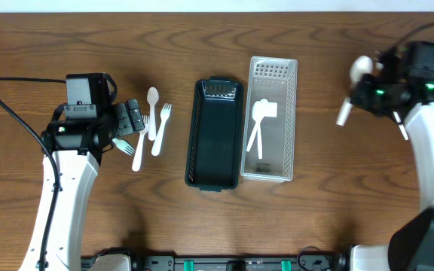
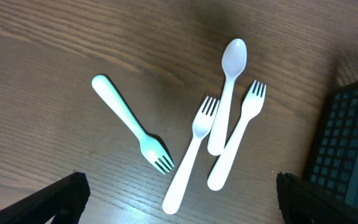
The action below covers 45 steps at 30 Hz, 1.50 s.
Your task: Pack container
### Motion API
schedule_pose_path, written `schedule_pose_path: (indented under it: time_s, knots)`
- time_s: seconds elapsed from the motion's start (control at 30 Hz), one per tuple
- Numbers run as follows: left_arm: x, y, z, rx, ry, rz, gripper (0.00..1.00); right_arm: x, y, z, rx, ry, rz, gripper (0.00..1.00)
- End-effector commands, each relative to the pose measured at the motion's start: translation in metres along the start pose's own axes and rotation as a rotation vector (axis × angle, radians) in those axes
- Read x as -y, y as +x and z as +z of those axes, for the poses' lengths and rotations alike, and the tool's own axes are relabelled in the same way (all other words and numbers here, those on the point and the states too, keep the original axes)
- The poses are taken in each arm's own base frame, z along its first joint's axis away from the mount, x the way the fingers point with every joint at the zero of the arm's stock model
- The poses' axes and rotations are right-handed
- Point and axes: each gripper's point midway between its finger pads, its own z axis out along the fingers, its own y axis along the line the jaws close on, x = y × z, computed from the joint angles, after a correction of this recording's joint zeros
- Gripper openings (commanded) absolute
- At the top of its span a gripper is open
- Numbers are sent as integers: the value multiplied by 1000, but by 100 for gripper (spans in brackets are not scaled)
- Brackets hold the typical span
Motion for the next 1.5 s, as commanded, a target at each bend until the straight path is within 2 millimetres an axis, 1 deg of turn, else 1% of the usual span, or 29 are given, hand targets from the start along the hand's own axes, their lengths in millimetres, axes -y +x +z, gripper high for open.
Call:
schedule_pose_path:
  time_s: [0.0, 0.1, 0.17, 0.2, 0.23, 0.27, 0.33, 0.4, 0.47, 0.5, 0.53, 0.57, 0.63, 0.7, 0.73, 0.77, 0.8, 0.83, 0.87, 0.9, 0.93, 0.97, 1.0, 1.07, 1.13, 1.27, 1.37, 1.4, 1.47]
  knots:
    - [-1, -6, -3, 13, -4, 5, 98, -46, 26, 26, -80, -36, -13, 1]
    - [-1, -6, -3, 13, -4, 5, 98, -69, 42, 52, -98, 10, -84, 1]
    - [-1, -6, -3, 13, -4, 5, 98, -78, 53, 73, -111, 57, -121, 1]
    - [-1, -6, -3, 13, -4, 5, 98, -81, 59, 85, -123, 70, -138, 4]
    - [-1, -6, -3, 13, -4, 5, 98, -85, 65, 94, -137, 73, -153, 12]
    - [-1, -6, -3, 13, -4, 5, 98, -88, 72, 106, -155, 72, -173, 24]
    - [-1, -6, -3, 13, -4, 5, 98, -94, 77, 119, -165, 61, -223, 36]
    - [-1, -6, -3, 13, -4, 5, 98, -101, 73, 120, -149, 36, -284, 45]
    - [-1, -6, -3, 13, -4, 5, 98, -109, 58, 107, -106, 20, -346, 48]
    - [-1, -6, -3, 13, -4, 5, 98, -112, 46, 98, -71, 20, -373, 50]
    - [-1, -6, -3, 13, -4, 5, 98, -112, 29, 86, -20, 34, -390, 52]
    - [-1, -6, -3, 13, -4, 5, 98, -107, 8, 69, 42, 70, -393, 54]
    - [-1, -6, -3, 13, -4, 5, 98, -89, -24, 40, 139, 156, -370, 56]
    - [-1, -6, -3, 13, -4, 5, 98, -57, -55, 8, 232, 262, -327, 57]
    - [-1, -6, -3, 13, -4, 5, 98, -36, -68, -6, 267, 318, -300, 57]
    - [-1, -6, -3, 13, -4, 5, 98, -6, -81, -21, 293, 382, -258, 57]
    - [-1, -6, -3, 13, -4, 5, 98, 12, -85, -27, 294, 412, -236, 57]
    - [-1, -6, -3, 13, -4, 5, 98, 36, -89, -33, 290, 446, -199, 57]
    - [-1, -6, -3, 13, -4, 5, 98, 61, -89, -35, 276, 473, -153, 57]
    - [-1, -6, -3, 13, -4, 5, 98, 80, -88, -36, 262, 488, -116, 56]
    - [-1, -6, -3, 13, -4, 5, 98, 99, -85, -34, 241, 497, -83, 55]
    - [-1, -6, -3, 13, -4, 5, 98, 116, -81, -29, 216, 491, -45, 52]
    - [-1, -6, -3, 13, -4, 5, 98, 131, -77, -22, 189, 471, -17, 52]
    - [-1, -6, -3, 13, -4, 5, 98, 148, -70, -4, 131, 411, -28, 53]
    - [-1, -6, -3, 13, -4, 5, 98, 163, -62, 17, 65, 362, -83, 56]
    - [-1, -6, -3, 13, -4, 5, 98, 199, -41, 48, -63, 373, -184, 59]
    - [-1, -6, -3, 13, -4, 5, 98, 220, -32, 64, -113, 387, -226, 61]
    - [-1, -6, -3, 13, -4, 5, 96, 227, -31, 68, -118, 396, -222, 62]
    - [-1, -6, -3, 13, -4, 5, 98, 238, -29, 74, -126, 400, -222, 63]
